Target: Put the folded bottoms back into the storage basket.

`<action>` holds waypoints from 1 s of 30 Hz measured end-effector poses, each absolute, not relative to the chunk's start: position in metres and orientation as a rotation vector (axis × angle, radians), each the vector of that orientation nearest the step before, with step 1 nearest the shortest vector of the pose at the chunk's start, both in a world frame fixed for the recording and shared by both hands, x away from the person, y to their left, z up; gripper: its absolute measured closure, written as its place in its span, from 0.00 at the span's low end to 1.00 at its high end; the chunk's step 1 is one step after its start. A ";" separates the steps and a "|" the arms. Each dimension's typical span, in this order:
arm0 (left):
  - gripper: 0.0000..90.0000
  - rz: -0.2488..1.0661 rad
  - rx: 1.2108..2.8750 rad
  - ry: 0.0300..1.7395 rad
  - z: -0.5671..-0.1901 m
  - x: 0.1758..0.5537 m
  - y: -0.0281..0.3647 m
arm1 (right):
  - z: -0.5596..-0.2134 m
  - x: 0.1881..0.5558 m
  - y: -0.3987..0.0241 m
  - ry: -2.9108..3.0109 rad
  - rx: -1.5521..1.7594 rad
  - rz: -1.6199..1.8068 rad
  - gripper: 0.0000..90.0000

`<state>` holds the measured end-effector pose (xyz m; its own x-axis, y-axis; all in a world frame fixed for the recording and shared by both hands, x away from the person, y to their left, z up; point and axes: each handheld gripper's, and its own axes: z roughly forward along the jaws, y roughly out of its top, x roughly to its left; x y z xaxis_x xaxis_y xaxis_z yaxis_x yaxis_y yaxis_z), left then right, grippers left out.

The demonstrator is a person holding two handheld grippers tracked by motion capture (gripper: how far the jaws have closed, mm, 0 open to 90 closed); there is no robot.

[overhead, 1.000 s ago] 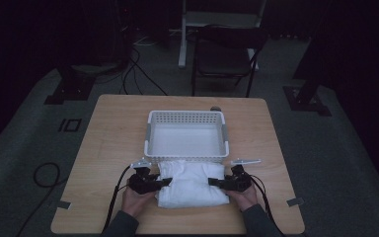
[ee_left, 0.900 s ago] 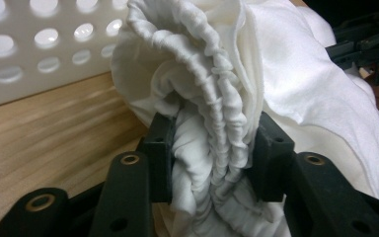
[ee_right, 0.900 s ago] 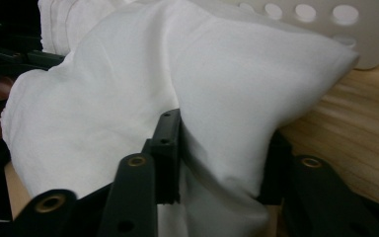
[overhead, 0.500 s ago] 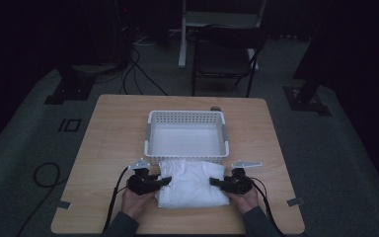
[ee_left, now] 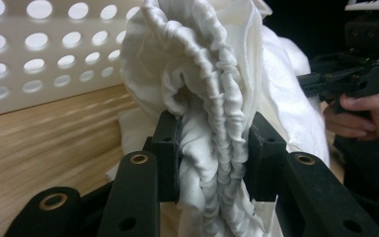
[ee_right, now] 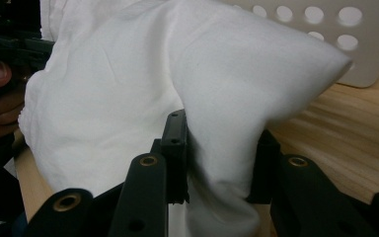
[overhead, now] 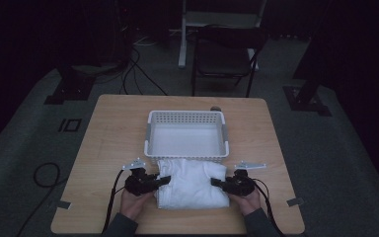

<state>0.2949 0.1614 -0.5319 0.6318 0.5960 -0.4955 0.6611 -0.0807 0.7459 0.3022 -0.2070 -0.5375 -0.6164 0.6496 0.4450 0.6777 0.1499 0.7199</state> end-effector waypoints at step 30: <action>0.15 0.154 1.847 1.213 -0.533 0.292 0.148 | -0.540 0.304 -0.205 -2.408 -1.368 -1.459 0.77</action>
